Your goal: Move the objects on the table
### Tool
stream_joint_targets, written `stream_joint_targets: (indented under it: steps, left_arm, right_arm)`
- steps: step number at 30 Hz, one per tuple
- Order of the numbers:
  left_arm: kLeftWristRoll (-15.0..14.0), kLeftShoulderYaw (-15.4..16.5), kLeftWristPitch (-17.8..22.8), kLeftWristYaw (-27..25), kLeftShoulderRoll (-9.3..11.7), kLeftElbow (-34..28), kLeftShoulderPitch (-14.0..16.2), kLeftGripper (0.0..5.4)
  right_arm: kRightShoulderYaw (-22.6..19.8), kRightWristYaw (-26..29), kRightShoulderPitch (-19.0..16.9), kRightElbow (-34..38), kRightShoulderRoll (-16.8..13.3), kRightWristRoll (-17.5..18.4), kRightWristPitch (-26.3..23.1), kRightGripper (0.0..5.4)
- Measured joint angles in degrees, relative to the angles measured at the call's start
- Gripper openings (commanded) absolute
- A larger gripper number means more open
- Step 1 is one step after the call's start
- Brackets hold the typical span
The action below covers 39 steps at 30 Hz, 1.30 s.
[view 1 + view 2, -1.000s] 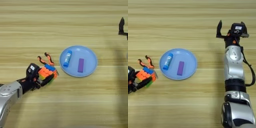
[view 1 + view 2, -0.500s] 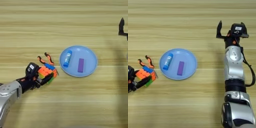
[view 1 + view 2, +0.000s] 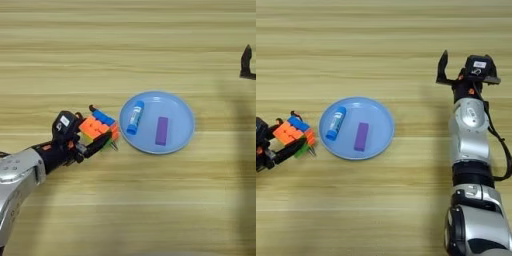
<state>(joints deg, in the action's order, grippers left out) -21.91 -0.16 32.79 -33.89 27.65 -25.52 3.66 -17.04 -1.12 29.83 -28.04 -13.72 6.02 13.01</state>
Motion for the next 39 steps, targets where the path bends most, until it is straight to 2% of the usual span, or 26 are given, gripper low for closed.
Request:
stream_joint_targets:
  steps: [2, 9, 17, 18, 21, 24, 28, 32, 33, 36, 38, 39]
  left_arm:
    - [-0.4, -1.1, 0.6, 0.0, -0.2, -1.0, -1.5, 3.31]
    - [-0.7, -8.4, 3.1, 0.1, -2.8, -2.1, -9.5, 3.31]
    - [-0.6, -16.9, 4.5, 0.2, -9.9, 1.1, -19.9, 3.31]
    - [-0.5, -17.9, 4.5, 0.2, -11.2, 2.5, -21.7, 3.31]
    - [0.2, -19.7, 4.3, 0.0, -13.4, 6.3, -24.3, 3.31]
    - [0.8, -22.4, 4.0, -0.6, -17.7, 12.4, -27.6, 3.31]
    - [1.4, -22.9, 2.2, -1.9, -20.1, 17.6, -30.3, 3.31]
    - [2.3, -23.3, -0.5, -3.3, -22.3, 24.7, -32.2, 3.31]
    - [3.3, -23.9, -1.5, -3.7, -23.5, 27.5, -32.6, 3.31]
    - [4.0, -25.0, -3.2, -4.6, -25.3, 31.5, -33.0, 3.31]
    - [5.8, -25.7, -4.8, -4.9, -27.0, 35.2, -33.6, 3.31]
    - [6.0, -25.9, -5.5, -5.1, -27.3, 36.0, -33.7, 3.31]
  right_arm:
    - [-0.4, -0.2, 0.0, -1.1, -0.2, 0.0, 0.2, 5.4]
    - [-1.5, -2.4, -0.1, -4.3, -2.2, -0.4, 1.4, 5.4]
    - [-2.5, -3.5, -0.5, -4.8, -3.6, 0.0, 2.2, 5.4]
    - [-2.7, -3.6, -0.9, -4.8, -3.7, 0.0, 2.3, 5.4]
    - [-2.8, -3.9, -1.2, -4.4, -3.8, 0.0, 2.3, 5.4]
    - [-3.1, -4.6, -1.4, -3.2, -3.8, 0.1, 2.3, 5.4]
    - [-3.7, -5.0, -2.2, -1.7, -4.0, 0.2, 2.3, 5.4]
    - [-3.8, -5.2, -2.5, -0.1, -4.0, 0.3, 2.0, 5.4]
    - [-3.8, -5.3, -2.7, 0.6, -4.0, 0.3, 1.8, 5.4]
    - [-3.8, -5.9, -3.3, 1.3, -4.0, 0.4, 1.2, 5.4]
    - [-3.8, -6.0, -3.5, 1.9, -3.9, 0.4, 1.1, 5.4]
    - [-3.8, -6.0, -3.5, 2.1, -4.0, 0.4, 1.1, 5.4]
